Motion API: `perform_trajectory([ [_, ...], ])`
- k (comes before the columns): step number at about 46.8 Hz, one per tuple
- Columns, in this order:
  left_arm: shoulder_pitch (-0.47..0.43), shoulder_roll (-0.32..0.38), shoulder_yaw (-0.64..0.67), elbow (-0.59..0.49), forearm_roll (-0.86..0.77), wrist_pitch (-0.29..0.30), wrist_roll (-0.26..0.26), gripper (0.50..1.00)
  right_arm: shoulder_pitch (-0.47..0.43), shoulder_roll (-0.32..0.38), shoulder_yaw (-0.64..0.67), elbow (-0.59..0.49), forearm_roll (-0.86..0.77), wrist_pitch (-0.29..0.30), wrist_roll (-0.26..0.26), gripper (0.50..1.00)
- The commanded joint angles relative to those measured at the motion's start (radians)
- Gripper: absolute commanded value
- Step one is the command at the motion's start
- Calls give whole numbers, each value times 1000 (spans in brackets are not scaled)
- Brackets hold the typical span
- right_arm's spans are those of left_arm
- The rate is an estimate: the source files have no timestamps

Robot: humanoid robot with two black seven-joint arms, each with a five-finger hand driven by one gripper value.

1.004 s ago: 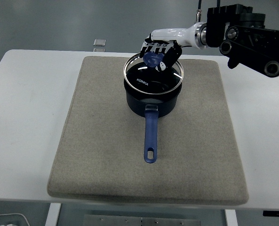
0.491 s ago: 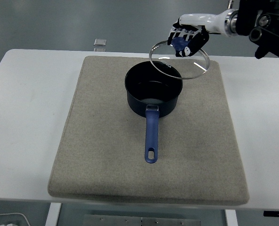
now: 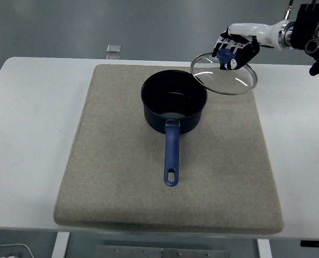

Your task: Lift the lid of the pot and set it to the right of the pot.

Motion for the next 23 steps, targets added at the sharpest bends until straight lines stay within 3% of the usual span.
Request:
perform_trajectory([
  [1, 0, 0, 0, 0, 0, 0, 0, 1000, -2, -1, 1, -3, -5, -1, 0, 500],
  [23, 0, 0, 0, 0, 0, 0, 0, 1000, -65, 2, -5, -67, -19, -40, 11, 500],
])
